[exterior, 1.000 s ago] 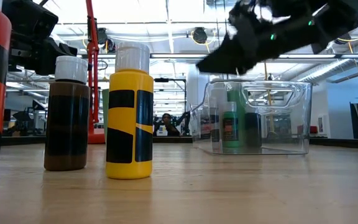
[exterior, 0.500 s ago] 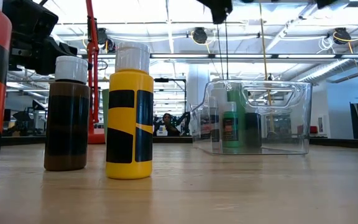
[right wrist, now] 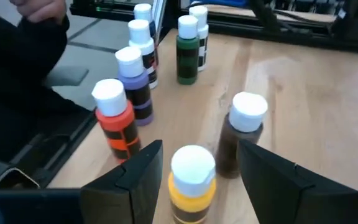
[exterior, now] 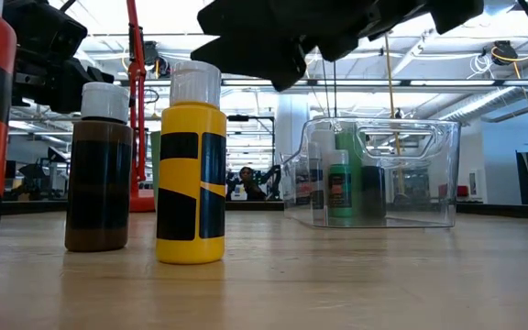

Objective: Pick & Place Paint Supplies
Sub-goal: Put the small yellow paint bottle into the transparent bin

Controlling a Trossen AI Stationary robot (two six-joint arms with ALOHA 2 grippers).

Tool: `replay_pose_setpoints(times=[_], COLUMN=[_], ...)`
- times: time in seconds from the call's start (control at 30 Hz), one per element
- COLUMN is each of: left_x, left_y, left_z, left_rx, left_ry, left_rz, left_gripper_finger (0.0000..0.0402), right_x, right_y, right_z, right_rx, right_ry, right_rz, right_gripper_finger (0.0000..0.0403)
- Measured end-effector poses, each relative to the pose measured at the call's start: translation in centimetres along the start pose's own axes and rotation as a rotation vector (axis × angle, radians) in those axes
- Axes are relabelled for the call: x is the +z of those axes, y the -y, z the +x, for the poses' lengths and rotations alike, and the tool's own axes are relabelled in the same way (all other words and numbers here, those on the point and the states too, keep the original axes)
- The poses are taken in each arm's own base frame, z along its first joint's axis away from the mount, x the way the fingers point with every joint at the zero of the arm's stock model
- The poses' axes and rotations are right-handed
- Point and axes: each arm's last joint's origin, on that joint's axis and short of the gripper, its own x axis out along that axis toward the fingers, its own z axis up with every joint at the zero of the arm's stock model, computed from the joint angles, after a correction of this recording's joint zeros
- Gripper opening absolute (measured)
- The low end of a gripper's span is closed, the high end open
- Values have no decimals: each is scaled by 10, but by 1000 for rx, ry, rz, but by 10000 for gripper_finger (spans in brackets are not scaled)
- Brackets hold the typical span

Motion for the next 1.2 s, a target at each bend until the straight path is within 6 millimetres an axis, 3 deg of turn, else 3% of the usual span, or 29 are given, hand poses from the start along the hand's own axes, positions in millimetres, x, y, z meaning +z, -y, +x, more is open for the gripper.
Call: replay_pose_setpoints(times=[0.17,0.47,1.2], left_x=[0,0,2], left_y=[0,0,0], left_z=[0,0,0], left_rx=[0,1,5], left_ry=[1,2,17], left_rz=[2,5,6], left_gripper_finger=[15,15,15], right_x=[-3,-14,-33], right_y=[0,2,-1], right_z=[1,0,18], right_rx=[45,-30,1], right_ry=[-19,-17,24], right_rz=[37,40,-17], right_gripper_finger=[202,202,200])
